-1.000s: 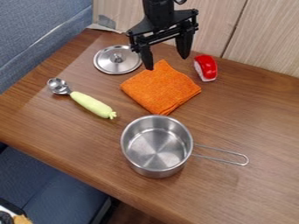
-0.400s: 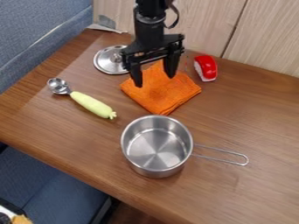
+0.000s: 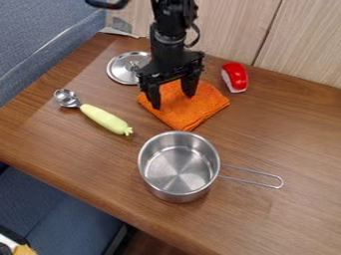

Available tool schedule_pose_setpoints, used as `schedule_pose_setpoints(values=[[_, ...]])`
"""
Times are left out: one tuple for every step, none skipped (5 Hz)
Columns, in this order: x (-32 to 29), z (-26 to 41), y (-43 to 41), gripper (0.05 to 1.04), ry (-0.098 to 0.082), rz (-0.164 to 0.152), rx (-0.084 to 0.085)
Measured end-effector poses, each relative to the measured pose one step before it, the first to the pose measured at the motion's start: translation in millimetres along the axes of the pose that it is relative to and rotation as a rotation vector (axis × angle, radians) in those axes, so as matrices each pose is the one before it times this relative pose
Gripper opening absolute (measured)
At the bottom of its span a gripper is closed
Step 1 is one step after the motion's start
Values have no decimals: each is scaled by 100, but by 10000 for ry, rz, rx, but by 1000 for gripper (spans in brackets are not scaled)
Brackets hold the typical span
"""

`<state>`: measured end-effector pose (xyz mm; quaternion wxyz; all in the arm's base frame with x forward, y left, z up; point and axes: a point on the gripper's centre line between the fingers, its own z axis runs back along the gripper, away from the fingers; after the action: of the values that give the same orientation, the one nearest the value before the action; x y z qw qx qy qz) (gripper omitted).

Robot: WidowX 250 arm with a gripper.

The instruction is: Move the orange cloth to the right of the silver pot

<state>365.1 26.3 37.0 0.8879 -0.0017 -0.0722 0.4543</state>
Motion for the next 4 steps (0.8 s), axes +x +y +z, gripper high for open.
schedule_pose_setpoints(values=[[40,-1170,-806,999,179,98,203],[293,-252,-591,1000,-60,117,36],[-588,-50,-300,1000,-19,-62,-3],[-1226,-47,-108,999,124,-231,44]])
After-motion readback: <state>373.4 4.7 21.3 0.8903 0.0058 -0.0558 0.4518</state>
